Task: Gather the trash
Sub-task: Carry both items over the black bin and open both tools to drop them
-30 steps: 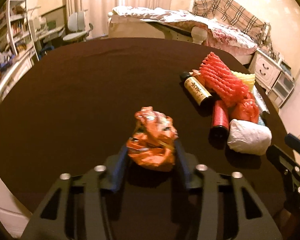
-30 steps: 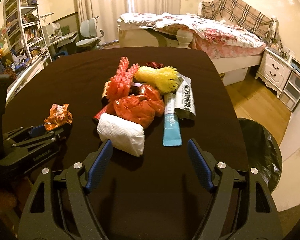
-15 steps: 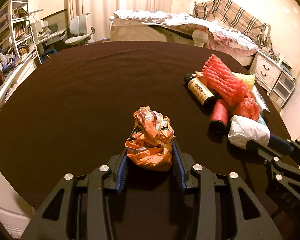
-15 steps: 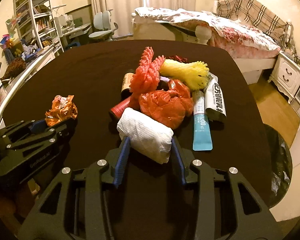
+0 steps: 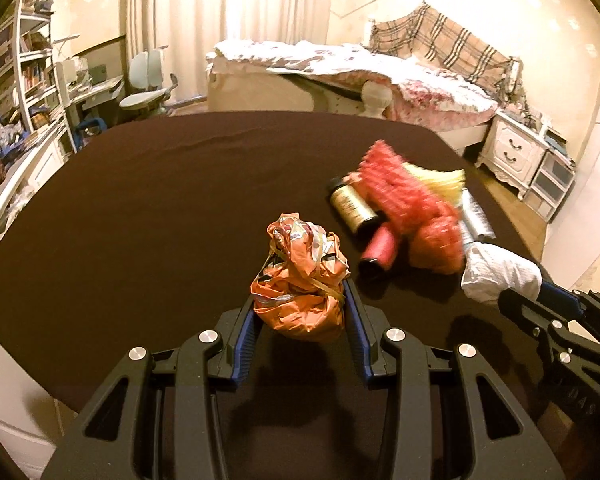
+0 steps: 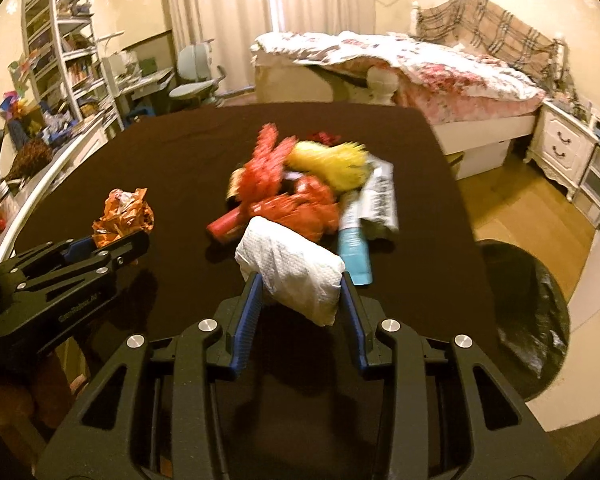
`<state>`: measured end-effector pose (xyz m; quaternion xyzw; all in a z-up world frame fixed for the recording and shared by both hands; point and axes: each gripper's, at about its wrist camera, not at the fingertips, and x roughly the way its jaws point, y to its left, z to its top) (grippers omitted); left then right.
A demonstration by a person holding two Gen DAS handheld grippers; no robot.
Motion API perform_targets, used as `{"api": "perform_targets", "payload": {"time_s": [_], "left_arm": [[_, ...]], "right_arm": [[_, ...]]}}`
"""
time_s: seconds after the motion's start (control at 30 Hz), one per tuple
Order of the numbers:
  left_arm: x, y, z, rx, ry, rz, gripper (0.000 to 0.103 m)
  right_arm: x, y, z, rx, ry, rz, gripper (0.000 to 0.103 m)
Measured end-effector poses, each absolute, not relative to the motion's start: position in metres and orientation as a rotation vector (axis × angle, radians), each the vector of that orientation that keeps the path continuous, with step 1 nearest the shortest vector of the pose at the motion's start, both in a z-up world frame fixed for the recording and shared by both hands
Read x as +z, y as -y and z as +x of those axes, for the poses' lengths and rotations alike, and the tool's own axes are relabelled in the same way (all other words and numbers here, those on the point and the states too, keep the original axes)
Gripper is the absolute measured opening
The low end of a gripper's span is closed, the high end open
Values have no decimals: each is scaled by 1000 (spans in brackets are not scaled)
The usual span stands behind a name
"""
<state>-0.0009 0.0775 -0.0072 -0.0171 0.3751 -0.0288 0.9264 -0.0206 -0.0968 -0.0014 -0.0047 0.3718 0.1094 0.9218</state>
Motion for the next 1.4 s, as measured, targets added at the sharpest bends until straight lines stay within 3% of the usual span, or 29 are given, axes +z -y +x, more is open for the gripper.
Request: {"api": "perform_targets", "payload": {"time_s": [0.57,1.4], "left_arm": [[14,38,20,-301,-685,81,40],[-20,172,57,-438,-735,168,41]], "right_arm": [[6,224,-21,-88,-709,113,38],[-29,324,-5,-309,-732,207,39]]}}
